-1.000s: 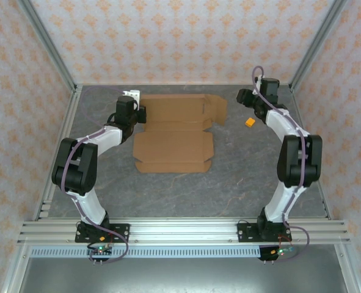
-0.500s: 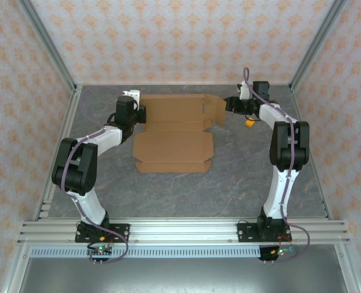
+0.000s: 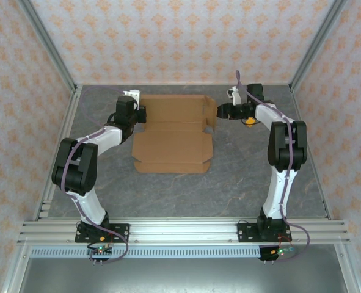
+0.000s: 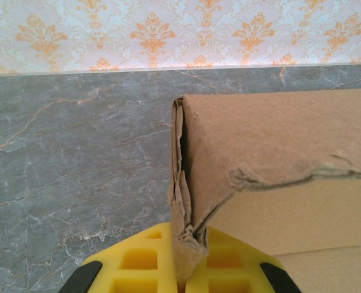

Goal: Fold the paper box

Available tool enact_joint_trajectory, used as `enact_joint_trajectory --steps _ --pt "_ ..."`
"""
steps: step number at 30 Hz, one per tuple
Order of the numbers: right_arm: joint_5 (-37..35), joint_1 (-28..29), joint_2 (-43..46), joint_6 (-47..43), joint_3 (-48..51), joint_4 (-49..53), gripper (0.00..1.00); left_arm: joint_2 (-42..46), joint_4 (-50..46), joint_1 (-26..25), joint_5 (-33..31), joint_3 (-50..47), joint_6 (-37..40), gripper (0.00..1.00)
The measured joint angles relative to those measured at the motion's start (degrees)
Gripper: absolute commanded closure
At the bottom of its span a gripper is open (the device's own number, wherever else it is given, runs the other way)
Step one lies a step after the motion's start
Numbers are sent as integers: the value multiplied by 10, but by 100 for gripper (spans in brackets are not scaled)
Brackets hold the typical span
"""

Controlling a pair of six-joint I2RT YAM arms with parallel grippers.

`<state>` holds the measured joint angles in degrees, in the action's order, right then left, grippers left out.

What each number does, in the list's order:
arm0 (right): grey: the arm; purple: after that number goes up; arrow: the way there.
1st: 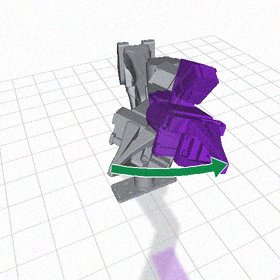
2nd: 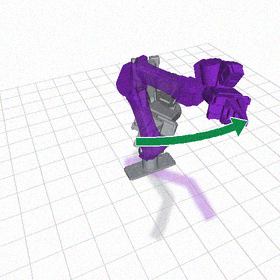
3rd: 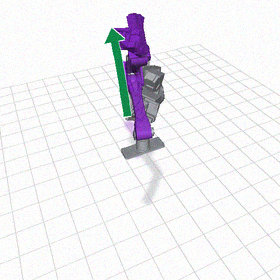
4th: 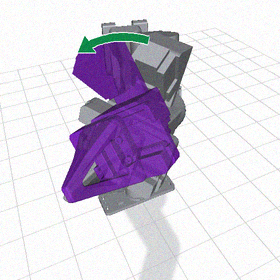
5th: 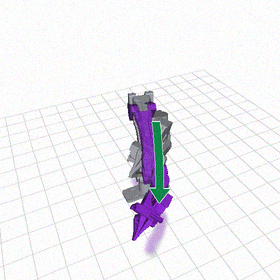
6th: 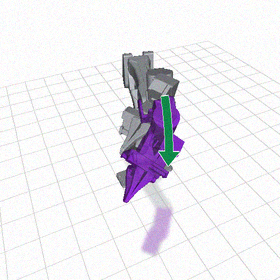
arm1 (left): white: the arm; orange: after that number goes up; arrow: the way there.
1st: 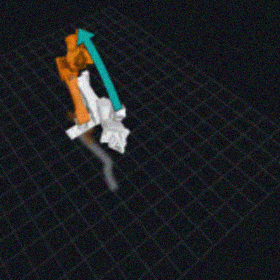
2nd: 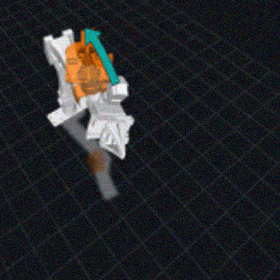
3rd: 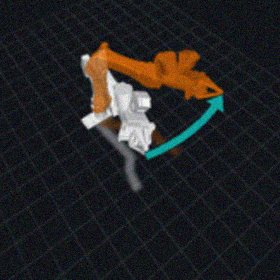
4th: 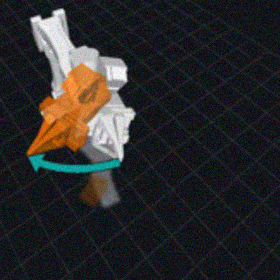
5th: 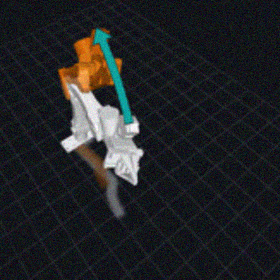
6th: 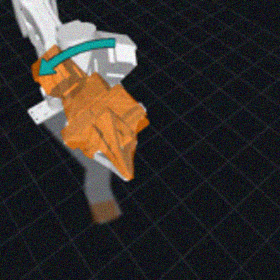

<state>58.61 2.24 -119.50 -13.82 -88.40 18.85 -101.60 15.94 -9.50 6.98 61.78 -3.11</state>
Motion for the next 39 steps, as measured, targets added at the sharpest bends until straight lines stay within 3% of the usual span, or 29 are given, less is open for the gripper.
enact_joint_trajectory --steps 17,39 --pt "14 35 5 -52 2 48 48 0 -3 -3 -4 0 0 100" --pt "56 33 9 -90 -28 97 54 0 -14 -3 -11 3 1 100"
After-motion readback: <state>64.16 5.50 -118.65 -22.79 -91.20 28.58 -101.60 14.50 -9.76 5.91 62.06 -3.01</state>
